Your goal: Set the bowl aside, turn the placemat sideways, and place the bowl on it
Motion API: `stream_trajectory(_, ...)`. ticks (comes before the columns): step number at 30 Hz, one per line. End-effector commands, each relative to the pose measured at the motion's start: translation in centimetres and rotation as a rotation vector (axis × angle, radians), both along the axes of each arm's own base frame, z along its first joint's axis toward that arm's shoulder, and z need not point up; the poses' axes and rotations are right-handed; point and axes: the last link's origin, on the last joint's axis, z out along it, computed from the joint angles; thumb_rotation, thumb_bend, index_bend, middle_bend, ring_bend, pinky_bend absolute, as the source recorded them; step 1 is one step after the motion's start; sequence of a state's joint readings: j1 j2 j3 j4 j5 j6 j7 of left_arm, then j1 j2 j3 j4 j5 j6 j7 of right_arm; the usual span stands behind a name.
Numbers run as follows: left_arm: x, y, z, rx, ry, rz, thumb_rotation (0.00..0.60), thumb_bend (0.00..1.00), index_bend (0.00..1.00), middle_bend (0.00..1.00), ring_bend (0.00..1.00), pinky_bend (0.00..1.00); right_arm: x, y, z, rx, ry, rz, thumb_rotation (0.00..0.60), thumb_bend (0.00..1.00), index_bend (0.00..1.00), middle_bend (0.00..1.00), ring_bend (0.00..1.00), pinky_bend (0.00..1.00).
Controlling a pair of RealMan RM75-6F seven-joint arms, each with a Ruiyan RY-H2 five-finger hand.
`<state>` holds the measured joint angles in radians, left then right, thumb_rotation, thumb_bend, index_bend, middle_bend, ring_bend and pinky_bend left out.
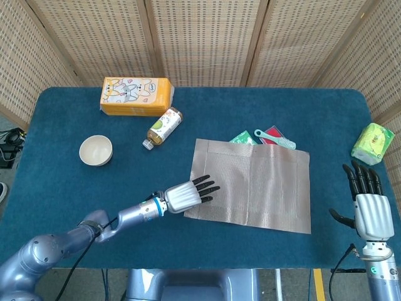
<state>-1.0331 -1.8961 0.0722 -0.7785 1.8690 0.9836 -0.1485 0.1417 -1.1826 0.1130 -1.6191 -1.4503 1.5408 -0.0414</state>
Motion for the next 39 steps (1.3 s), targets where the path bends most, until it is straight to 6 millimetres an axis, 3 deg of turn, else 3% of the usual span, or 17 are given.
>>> stream_trajectory(1, 0.3, -0.1, 0.0, -0.007, -0.012, 0.003, 0.6, 0.29, 0.25, 0.0, 0.0, 0.0, -0.1, -0.1, 0.1, 0.002, -0.001, -0.003, 0.6, 0.0, 0.0, 0.0, 0.0, 0.0)
stream_trajectory(4, 0.7, -0.1, 0.1, -0.008, -0.021, 0.0, 0.6, 0.34, 0.26, 0.0, 0.0, 0.0, -0.1, 0.0, 0.2, -0.001, -0.003, 0.001, 0.6, 0.0, 0.0, 0.0, 0.0, 0.0)
stream_trajectory(12, 0.8, -0.3, -0.3, -0.007, -0.013, 0.01, 0.6, 0.35, 0.27, 0.0, 0.0, 0.0, 0.1, 0.1, 0.4, -0.001, -0.013, 0.01, 0.6, 0.0, 0.0, 0.0, 0.0, 0.0)
stream_trajectory(19, 0.7, -0.4, -0.6, -0.017, -0.01, 0.034, 0.6, 0.49, 0.3, 0.0, 0.0, 0.0, 0.2, 0.2, 0.6, -0.003, -0.018, 0.015, 0.6, 0.0, 0.0, 0.0, 0.0, 0.0)
stream_trajectory(23, 0.7, -0.5, -0.8, -0.019, -0.013, 0.051, 0.6, 0.5, 0.34, 0.0, 0.0, 0.0, 0.3, 0.2, 0.7, -0.005, -0.02, 0.019, 0.6, 0.0, 0.0, 0.0, 0.0, 0.0)
stream_trajectory(26, 0.7, -0.6, -0.9, -0.019, -0.013, 0.056, 0.6, 0.51, 0.44, 0.0, 0.0, 0.0, 0.3, 0.3, 0.7, -0.001, -0.026, 0.022, 0.6, 0.0, 0.0, 0.0, 0.0, 0.0)
stream_trajectory(31, 0.9, -0.7, -0.9, -0.03, -0.028, 0.076, 0.6, 0.56, 0.72, 0.0, 0.0, 0.0, 0.4, 0.4, 0.9, 0.0, -0.029, 0.03, 0.6, 0.0, 0.0, 0.0, 0.0, 0.0)
stream_trajectory(39, 0.2, -0.3, 0.2, 0.015, -0.066, 0.102, 0.6, 0.57, 0.8, 0.0, 0.0, 0.0, 0.6, 0.6, 1.2, -0.005, -0.042, 0.045, 0.6, 0.0, 0.0, 0.0, 0.0, 0.0)
